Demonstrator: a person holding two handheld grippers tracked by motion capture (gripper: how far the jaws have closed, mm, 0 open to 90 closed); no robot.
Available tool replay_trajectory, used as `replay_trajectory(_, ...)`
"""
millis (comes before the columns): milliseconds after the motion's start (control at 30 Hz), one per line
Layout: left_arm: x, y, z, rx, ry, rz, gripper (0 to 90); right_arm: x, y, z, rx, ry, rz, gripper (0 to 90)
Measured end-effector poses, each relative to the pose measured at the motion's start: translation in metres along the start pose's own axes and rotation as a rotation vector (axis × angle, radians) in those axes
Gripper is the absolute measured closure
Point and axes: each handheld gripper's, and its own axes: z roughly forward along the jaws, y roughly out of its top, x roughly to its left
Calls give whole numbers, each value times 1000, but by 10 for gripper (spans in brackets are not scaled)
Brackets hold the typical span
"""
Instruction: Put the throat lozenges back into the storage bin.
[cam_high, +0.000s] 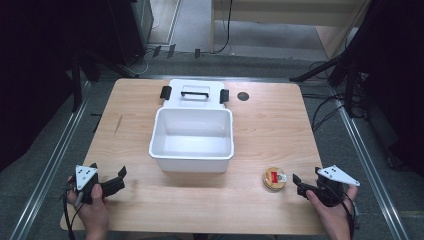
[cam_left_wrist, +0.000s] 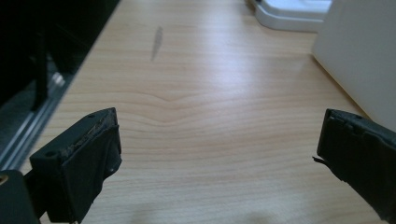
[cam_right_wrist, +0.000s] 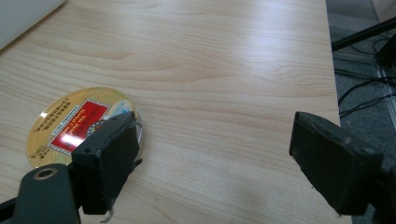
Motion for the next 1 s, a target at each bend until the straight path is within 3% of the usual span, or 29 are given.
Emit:
replay_trajectory(167, 1, 0, 0, -10, -23, 5, 2, 4, 9, -1, 62, 16, -32, 154)
replay_trajectory(200, 1, 0, 0, -4, -27, 4, 1, 7, 13, 0, 101, 14, -56, 154)
replay_trajectory(367, 0, 1, 2, 20, -49, 26, 2, 12, 19, 3, 161, 42, -91, 151)
replay_trajectory(400, 0, 2, 3, 29, -58, 25, 1, 16, 23, 6, 203, 53, -120, 144)
replay_trajectory(500, 1, 2, 4, 38, -60, 19, 1, 20, 26, 9, 247, 64, -151, 141)
replay_trajectory(633, 2, 2, 5, 43, -65, 13, 2, 27, 33, 15, 339, 82, -173, 140)
replay_trajectory(800, 1, 2, 4, 38, -70, 19, 1, 32, 39, 18, 390, 99, -215, 140)
replay_trajectory(1000, 2, 3, 6, 56, -80, 9, 2, 35, 47, 21, 462, 123, -232, 139)
